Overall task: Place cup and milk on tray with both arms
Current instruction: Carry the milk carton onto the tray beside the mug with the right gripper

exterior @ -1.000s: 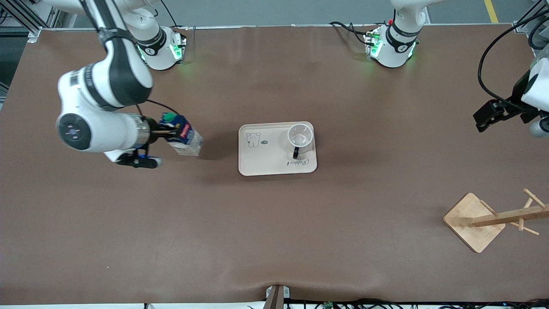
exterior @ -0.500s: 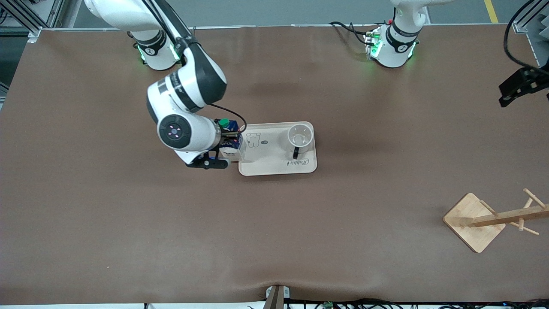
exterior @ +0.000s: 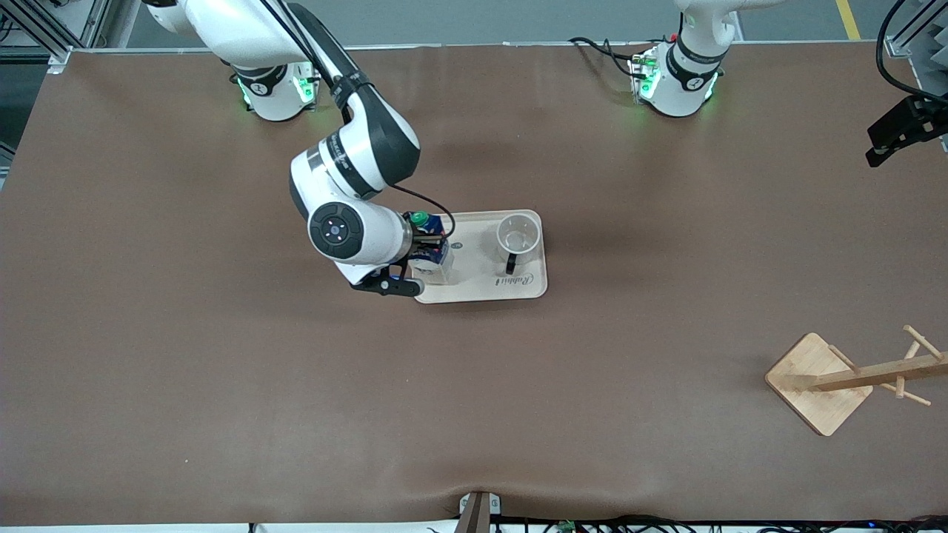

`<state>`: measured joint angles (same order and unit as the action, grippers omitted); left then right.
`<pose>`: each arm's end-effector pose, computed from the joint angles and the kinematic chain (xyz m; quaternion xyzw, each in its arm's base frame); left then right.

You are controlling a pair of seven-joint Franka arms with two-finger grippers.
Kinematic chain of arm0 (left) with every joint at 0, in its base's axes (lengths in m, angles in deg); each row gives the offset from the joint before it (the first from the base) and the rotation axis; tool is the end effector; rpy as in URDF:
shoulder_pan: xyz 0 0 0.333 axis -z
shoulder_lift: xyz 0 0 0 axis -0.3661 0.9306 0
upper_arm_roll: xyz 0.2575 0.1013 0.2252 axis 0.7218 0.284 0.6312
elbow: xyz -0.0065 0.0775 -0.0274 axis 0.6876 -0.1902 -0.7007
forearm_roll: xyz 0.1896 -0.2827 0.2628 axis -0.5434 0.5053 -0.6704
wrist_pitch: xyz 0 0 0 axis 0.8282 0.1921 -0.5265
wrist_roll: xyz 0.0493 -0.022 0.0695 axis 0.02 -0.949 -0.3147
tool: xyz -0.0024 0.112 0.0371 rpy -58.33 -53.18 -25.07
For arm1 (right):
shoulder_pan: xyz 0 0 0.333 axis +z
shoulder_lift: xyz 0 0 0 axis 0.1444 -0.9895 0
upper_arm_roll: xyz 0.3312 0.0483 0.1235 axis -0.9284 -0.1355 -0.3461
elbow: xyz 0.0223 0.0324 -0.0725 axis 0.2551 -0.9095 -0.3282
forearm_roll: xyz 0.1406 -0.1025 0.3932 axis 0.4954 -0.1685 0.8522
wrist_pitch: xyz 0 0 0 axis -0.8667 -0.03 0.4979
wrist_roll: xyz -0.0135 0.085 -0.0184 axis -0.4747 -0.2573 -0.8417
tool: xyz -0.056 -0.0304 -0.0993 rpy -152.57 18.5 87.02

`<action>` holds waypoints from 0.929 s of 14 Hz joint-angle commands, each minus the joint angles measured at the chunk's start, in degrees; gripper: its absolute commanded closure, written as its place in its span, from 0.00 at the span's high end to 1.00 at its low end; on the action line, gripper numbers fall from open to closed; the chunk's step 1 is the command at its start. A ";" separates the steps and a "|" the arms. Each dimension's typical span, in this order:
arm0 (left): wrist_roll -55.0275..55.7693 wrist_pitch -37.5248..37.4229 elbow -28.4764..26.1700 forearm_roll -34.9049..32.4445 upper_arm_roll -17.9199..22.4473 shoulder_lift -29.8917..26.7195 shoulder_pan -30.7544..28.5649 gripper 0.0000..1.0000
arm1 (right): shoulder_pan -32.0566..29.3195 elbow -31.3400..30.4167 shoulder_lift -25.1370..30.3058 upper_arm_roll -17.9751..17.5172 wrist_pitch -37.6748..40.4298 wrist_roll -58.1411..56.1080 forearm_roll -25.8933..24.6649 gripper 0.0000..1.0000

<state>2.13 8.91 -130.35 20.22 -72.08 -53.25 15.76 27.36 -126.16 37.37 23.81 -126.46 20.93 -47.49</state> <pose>0.5624 -0.0073 0.7326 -0.9983 -0.0206 -0.0239 0.0480 0.5996 0.4304 0.3522 -0.9772 0.0731 0.1865 0.0710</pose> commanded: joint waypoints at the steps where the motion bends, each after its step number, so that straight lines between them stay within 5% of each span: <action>1: 0.64 -0.33 -0.58 0.89 0.26 -0.96 0.53 1.00 | 1.77 3.41 -2.77 0.18 0.41 1.95 1.18 0.00; 5: 1.34 -0.59 -0.75 1.07 -0.35 -0.78 0.97 1.00 | 3.54 3.05 -4.44 0.27 0.32 2.12 -3.30 0.02; 6: 1.43 -1.12 -0.76 1.33 -1.31 -0.78 0.88 1.00 | 3.54 3.05 -4.44 0.27 0.41 1.51 -3.48 0.67; 7: 1.43 -1.30 -0.76 1.33 -1.85 -0.87 0.88 1.00 | 3.02 3.23 -4.44 0.27 0.50 1.59 -3.30 1.00; 13: 1.78 0.19 -3.74 2.91 -4.40 -1.40 0.45 1.00 | 1.87 4.80 -2.33 0.71 2.25 2.03 -3.30 1.00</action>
<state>3.49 8.15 -132.08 21.48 -76.36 -53.25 16.77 30.14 -123.41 34.46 24.82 -126.15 22.22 -50.10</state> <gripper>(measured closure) 0.000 0.000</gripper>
